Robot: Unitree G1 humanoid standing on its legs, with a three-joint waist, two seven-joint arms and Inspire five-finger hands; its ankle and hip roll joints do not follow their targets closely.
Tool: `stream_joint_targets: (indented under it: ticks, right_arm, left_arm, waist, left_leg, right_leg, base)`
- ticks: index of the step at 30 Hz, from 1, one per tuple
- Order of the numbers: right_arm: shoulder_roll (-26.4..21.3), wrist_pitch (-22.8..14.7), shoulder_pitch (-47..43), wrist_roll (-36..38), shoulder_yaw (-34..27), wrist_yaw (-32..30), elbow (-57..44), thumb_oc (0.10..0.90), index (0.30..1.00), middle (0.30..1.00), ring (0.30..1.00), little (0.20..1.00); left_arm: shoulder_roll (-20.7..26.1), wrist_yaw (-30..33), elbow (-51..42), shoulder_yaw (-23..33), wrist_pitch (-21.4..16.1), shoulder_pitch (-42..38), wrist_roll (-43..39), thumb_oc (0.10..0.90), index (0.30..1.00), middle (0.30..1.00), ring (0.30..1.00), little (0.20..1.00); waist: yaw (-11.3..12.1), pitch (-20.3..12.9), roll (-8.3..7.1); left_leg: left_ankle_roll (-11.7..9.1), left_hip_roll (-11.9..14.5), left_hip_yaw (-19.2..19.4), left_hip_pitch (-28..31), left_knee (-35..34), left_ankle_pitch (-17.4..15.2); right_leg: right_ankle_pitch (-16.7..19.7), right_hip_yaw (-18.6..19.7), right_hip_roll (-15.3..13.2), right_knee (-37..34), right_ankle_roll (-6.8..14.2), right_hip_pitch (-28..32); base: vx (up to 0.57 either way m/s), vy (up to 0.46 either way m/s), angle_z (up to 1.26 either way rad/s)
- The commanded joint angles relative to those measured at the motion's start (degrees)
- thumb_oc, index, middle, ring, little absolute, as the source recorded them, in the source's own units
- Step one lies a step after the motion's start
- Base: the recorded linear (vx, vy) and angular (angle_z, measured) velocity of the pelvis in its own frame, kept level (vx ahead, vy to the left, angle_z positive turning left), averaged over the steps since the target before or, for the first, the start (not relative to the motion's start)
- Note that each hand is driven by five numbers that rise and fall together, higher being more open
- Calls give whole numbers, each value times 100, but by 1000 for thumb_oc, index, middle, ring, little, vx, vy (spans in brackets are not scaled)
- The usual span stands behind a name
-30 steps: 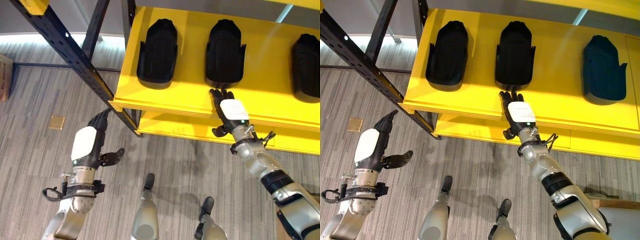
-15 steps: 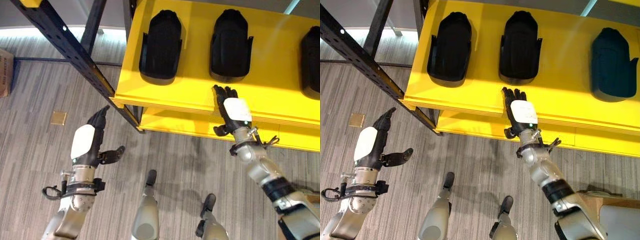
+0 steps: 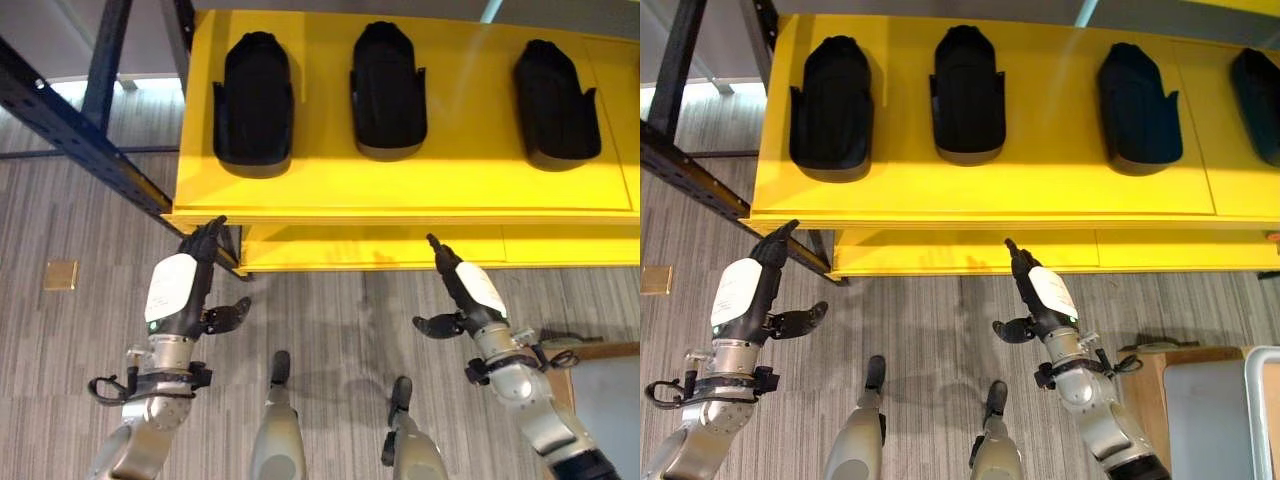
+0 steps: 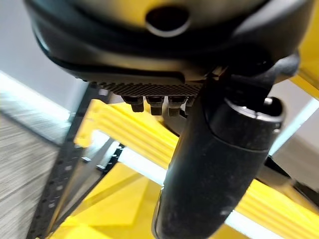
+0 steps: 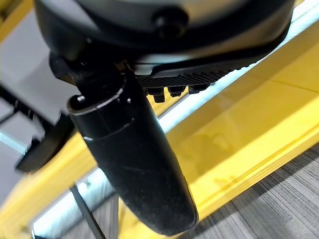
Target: Move parts from the plastic box to the shelf.
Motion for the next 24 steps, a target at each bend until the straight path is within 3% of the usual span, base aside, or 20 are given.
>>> stream_joint_targets:
  ticks: [1, 11, 24]
  right_arm:
    - [51, -854, -323, 781, -326, -202, -824, 900, 1000, 1000, 1000, 1000]
    - [47, -952, -52, 1016, -416, -232, -1103, 900, 1000, 1000, 1000, 1000]
    - [106, -1006, 34, 1017, -448, -371, -1070, 900, 1000, 1000, 1000, 1000]
  left_arm:
    - [417, 352, -111, -27, -364, -240, 450, 900, 1000, 1000, 1000, 1000]
    - [370, 619, 815, -415, -146, -850, 1112, 900, 1000, 1000, 1000, 1000]
    - [437, 973, 1509, -530, 219, -1392, 1778, 900, 1000, 1000, 1000, 1000]
  waist:
    - [-101, -614, -244]
    - [-285, -698, -317]
    - [-388, -709, -414]
  left_leg:
    - [209, 157, 80, 125, 19, -298]
    - [121, 314, 287, 359, -140, -224]
    - [84, 389, 385, 451, -165, -232]
  right_leg:
    - [-441, 158, -175, 421, -15, 12]
    - [-408, 379, -44, 380, -24, -43]
    - [-394, 475, 17, 343, -28, -48]
  base:
    - [-29, 4, -25]
    - [-8, -13, -17]
    - [-1, -8, -5]
